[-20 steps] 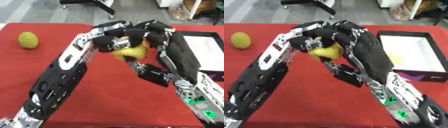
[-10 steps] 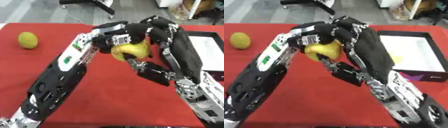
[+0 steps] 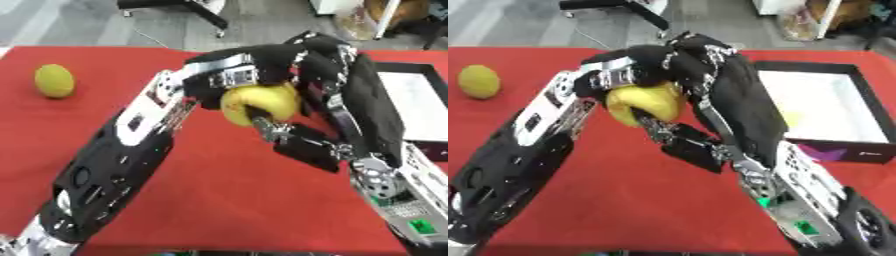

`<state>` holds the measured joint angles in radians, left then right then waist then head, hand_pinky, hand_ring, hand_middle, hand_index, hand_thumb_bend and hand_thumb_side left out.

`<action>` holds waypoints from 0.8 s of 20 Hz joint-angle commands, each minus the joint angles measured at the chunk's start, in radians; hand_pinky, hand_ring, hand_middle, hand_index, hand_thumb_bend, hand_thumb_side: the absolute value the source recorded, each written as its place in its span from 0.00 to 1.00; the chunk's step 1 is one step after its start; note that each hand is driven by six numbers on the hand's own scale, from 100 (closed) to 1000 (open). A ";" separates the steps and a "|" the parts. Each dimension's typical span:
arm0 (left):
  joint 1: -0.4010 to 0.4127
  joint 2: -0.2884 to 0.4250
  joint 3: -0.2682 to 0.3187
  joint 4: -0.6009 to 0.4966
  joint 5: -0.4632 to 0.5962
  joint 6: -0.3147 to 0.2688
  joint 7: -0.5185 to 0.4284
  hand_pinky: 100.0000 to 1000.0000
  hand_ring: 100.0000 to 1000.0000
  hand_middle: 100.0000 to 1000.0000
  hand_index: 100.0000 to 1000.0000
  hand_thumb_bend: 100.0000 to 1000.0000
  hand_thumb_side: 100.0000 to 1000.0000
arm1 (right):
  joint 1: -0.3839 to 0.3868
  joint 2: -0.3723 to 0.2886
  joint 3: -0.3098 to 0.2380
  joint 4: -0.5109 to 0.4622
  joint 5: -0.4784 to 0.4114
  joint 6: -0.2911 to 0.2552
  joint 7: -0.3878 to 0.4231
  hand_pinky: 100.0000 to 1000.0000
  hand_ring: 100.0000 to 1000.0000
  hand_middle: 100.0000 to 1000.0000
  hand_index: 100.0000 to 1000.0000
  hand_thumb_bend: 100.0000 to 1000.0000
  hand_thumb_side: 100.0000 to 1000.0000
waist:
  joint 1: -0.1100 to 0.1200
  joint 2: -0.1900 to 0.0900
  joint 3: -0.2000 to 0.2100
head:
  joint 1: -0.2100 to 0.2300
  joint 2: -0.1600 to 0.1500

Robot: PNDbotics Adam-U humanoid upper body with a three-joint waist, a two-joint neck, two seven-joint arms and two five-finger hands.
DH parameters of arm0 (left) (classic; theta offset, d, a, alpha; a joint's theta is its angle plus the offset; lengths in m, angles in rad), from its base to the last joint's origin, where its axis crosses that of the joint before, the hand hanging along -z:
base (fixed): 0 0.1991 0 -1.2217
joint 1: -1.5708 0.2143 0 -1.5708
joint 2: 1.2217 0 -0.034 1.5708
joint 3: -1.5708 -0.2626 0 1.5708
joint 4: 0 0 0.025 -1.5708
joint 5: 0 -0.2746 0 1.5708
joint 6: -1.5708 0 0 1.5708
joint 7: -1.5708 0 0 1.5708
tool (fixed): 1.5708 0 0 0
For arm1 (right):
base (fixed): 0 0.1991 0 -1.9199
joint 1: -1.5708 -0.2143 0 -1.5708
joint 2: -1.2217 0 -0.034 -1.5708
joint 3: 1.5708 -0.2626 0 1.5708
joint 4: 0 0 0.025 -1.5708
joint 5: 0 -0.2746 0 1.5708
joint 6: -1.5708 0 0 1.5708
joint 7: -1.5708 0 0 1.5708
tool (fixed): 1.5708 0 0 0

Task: Pick up the objects with one hand, pass them to the other hand, and then place them into the box on the other side of the table.

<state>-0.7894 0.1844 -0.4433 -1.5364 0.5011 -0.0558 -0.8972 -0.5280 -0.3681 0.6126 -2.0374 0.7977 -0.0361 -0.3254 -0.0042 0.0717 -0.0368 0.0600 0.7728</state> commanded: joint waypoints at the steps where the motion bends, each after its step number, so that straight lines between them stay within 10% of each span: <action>1: -0.022 -0.007 -0.012 -0.187 0.006 -0.038 -0.010 0.77 0.76 0.74 0.88 0.03 0.95 | 0.007 -0.023 -0.018 0.037 -0.023 0.021 -0.004 0.16 0.45 0.16 0.63 0.00 0.00 | -0.001 -0.019 -0.002 | -0.003 -0.003; 16: 0.026 0.041 0.041 -0.252 0.091 -0.036 -0.010 0.77 0.76 0.73 0.84 0.02 0.92 | 0.029 -0.021 -0.038 0.037 -0.112 0.059 -0.084 0.15 0.45 0.14 0.63 0.00 0.00 | -0.002 -0.017 -0.002 | -0.012 -0.003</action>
<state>-0.7454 0.2106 -0.4398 -1.5983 0.5097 -0.0869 -0.8983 -0.5117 -0.3502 0.6252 -2.0459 0.6935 -0.0027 -0.3946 -0.0050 0.0717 -0.0394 0.0509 0.7728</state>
